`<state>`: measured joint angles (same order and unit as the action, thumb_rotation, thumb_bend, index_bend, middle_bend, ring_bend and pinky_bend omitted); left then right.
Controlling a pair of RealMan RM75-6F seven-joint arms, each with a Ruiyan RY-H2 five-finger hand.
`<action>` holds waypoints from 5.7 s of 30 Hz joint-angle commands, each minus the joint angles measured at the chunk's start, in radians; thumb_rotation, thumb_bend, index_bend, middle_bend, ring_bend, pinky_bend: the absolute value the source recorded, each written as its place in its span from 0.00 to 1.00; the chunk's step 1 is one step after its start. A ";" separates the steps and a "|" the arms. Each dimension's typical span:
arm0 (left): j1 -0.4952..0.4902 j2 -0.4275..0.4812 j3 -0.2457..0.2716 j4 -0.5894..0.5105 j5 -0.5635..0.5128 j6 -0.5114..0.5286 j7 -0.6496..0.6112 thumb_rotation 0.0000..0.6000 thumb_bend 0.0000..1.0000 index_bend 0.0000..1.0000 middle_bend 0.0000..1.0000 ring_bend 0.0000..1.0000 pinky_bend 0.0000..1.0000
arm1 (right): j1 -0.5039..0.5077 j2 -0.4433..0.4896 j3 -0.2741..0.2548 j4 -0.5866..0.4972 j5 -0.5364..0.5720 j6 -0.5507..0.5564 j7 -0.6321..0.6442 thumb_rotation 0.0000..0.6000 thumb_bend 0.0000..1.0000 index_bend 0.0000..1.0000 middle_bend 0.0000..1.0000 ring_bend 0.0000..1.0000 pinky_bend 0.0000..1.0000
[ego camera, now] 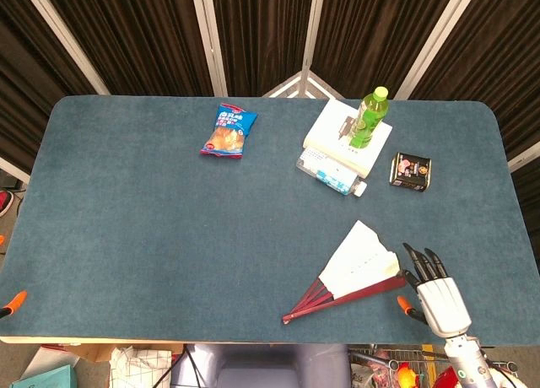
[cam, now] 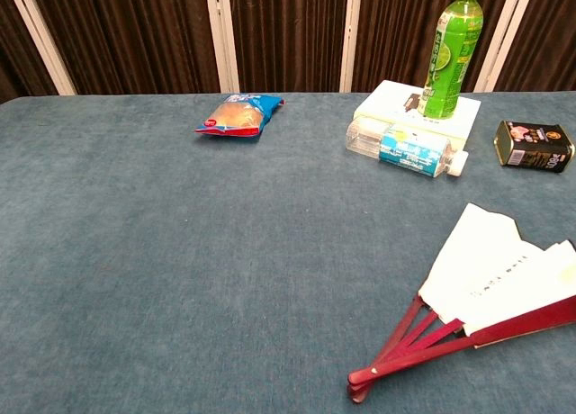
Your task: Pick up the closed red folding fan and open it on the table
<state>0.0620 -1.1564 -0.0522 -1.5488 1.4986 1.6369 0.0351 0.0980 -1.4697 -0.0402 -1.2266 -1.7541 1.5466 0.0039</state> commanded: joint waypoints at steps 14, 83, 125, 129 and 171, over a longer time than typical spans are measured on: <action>-0.004 0.005 -0.002 -0.005 -0.013 -0.013 -0.005 1.00 0.07 0.12 0.00 0.00 0.00 | 0.029 -0.098 -0.033 0.046 0.002 -0.097 -0.088 1.00 0.27 0.46 0.06 0.16 0.12; -0.019 -0.004 -0.001 -0.016 -0.034 -0.041 0.037 1.00 0.07 0.12 0.00 0.00 0.00 | 0.224 -0.021 0.024 -0.083 0.008 -0.184 -0.153 1.00 0.39 0.83 0.12 0.21 0.16; -0.369 -0.291 -0.025 0.277 0.089 -0.369 -0.310 1.00 0.06 0.13 0.00 0.00 0.00 | 0.816 0.264 0.451 -0.640 0.492 -0.665 -0.416 1.00 0.39 0.87 0.12 0.21 0.16; -0.423 -0.351 -0.041 0.287 0.120 -0.366 -0.395 1.00 0.05 0.13 0.00 0.00 0.00 | 0.832 0.246 0.438 -0.646 0.527 -0.653 -0.447 1.00 0.39 0.86 0.12 0.21 0.16; -0.675 -0.723 -0.134 0.645 0.028 -0.404 -0.887 1.00 0.12 0.32 0.09 0.00 0.00 | 0.868 0.236 0.398 -0.727 0.576 -0.538 -0.430 1.00 0.39 0.87 0.12 0.21 0.16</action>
<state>-0.6026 -1.8697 -0.1847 -0.9157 1.5320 1.2424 -0.8468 0.9651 -1.2367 0.3565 -1.9505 -1.1798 1.0074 -0.4267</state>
